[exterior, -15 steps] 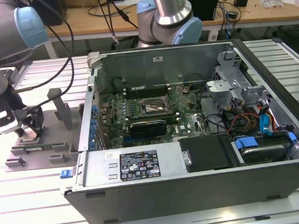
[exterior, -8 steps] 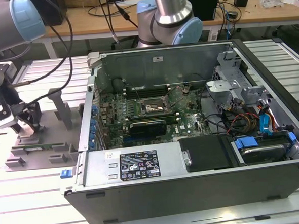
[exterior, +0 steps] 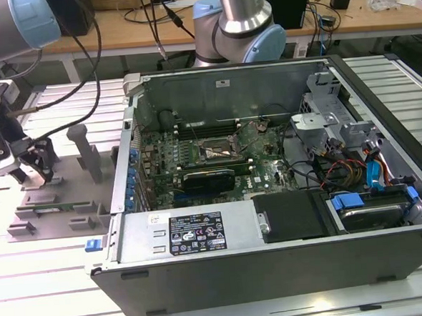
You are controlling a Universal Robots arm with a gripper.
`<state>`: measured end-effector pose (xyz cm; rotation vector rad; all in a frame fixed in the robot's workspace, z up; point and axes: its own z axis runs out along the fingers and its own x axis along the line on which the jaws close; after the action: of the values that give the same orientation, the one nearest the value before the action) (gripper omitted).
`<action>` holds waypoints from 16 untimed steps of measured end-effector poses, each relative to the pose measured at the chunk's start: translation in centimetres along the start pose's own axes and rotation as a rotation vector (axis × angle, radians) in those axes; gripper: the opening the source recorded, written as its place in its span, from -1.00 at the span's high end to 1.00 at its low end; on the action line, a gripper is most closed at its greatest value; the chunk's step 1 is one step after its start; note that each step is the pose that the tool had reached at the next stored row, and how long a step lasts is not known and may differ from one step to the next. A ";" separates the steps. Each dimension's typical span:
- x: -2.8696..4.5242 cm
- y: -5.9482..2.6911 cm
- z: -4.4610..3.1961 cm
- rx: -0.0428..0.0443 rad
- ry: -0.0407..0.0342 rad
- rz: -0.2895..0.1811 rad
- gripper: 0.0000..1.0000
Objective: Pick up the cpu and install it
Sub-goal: 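Pick up the cpu and move it towards the insertion slot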
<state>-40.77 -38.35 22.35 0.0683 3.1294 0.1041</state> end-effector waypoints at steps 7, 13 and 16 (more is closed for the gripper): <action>-0.02 0.13 -1.50 -0.0001 -0.0001 0.000 -0.09; -0.03 0.25 -3.25 -0.0001 -0.0001 0.000 -0.09; -0.03 0.28 -3.73 0.0000 -0.0001 0.000 -0.09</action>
<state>-40.76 -38.32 26.09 0.0682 3.1293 0.1041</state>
